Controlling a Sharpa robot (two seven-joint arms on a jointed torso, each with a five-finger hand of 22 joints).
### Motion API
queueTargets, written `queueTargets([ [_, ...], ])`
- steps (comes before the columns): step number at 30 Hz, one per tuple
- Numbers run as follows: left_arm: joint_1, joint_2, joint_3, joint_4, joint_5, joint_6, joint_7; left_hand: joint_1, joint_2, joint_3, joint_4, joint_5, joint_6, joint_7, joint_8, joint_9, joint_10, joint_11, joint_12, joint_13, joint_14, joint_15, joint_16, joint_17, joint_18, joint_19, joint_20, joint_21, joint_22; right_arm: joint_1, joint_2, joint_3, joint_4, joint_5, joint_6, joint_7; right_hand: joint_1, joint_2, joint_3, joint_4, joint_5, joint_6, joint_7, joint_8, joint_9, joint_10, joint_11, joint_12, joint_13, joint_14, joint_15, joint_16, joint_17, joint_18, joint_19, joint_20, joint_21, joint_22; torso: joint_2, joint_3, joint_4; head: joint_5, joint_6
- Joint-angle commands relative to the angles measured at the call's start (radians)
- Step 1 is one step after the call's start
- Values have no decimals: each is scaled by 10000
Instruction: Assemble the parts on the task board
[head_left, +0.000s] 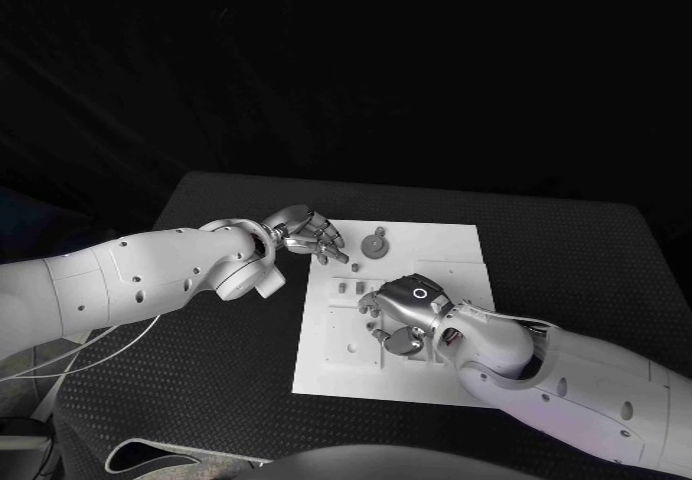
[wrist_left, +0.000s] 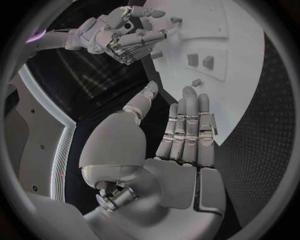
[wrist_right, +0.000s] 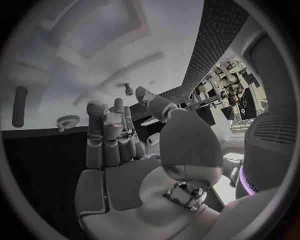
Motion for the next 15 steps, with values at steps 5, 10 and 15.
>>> queueTargets([
  [5,7,33,6,-218,129,42,313,-113,-17,44,35,-42,-91,3,36,-13,-79,-15,38,3,60,-17,-73,18,-77,56,-15,-17,10,286,-447,306,546,731,-901,155,118,102,-22,60,-44,55,60,195,66,472,-202,303,65,197,-146,96,-23,698,193,-112,50,91,-37,18,-8,-146,157],
  [10,7,59,7,-526,406,-9,384,-174,-29,27,37,-41,-130,14,18,-32,-111,-5,29,-6,54,-14,-89,32,-76,49,-17,-21,10,734,-959,523,890,1173,-780,157,59,101,-62,84,-45,65,50,218,70,499,-216,320,67,233,-161,109,-25,698,219,-124,68,100,-80,21,-47,-194,291],
  [15,7,2,8,-830,1029,-164,504,-163,15,57,33,-34,-161,26,-1,-52,-151,7,10,-19,53,-15,-102,44,-72,46,-19,-22,12,1352,-1493,534,923,1696,-258,180,-49,28,-120,143,-45,55,48,231,69,460,-205,296,46,249,-149,107,-33,698,218,-125,72,106,-106,43,-87,-294,469],
])
